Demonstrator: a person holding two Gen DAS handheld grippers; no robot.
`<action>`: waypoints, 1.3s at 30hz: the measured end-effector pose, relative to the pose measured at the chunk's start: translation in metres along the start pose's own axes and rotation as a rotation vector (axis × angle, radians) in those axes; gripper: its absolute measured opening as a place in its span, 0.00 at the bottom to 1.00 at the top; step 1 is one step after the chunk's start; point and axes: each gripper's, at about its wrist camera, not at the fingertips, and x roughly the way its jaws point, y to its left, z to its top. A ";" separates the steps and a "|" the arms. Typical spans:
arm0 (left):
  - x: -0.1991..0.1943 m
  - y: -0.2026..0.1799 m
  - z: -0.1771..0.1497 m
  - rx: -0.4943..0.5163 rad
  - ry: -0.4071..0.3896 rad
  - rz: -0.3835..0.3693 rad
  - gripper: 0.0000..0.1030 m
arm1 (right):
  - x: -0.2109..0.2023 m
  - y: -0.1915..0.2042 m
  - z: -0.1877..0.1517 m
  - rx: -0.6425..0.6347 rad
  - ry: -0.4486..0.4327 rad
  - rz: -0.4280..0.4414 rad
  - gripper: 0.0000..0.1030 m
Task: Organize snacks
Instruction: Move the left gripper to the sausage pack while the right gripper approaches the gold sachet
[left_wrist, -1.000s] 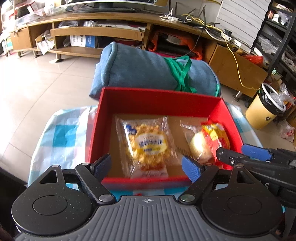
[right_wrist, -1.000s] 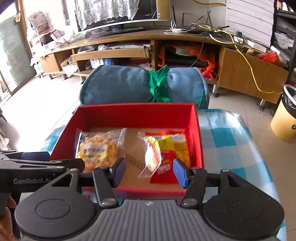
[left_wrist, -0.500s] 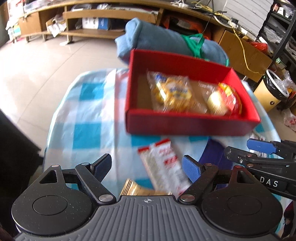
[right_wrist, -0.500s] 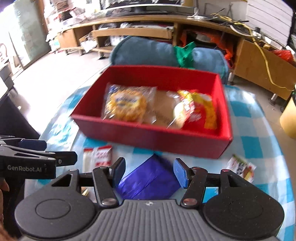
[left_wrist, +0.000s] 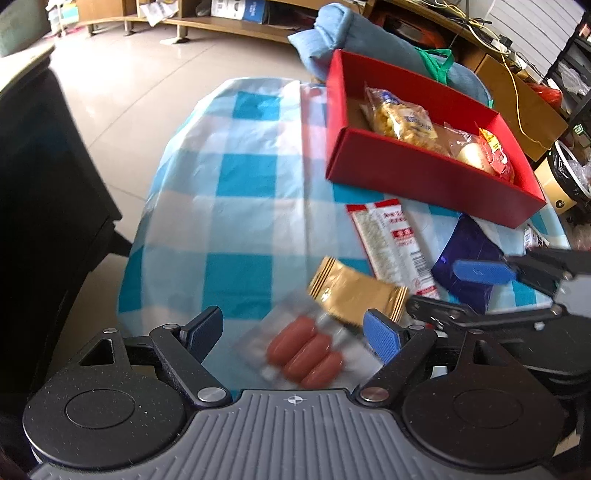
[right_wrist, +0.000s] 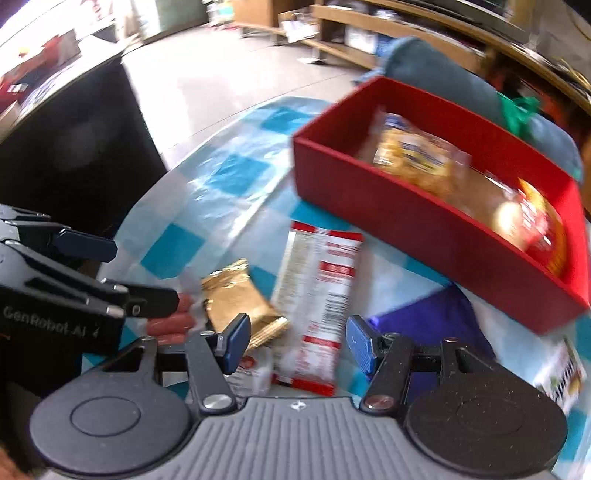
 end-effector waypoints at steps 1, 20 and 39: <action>0.000 0.003 -0.002 -0.008 0.004 0.002 0.85 | 0.003 0.004 0.001 -0.023 0.007 0.006 0.50; 0.007 0.037 -0.008 -0.089 0.049 -0.031 0.85 | 0.039 0.048 0.013 -0.306 0.109 -0.017 0.42; 0.030 0.004 -0.023 -0.063 0.158 -0.065 0.86 | -0.017 -0.009 -0.066 -0.013 0.133 -0.080 0.38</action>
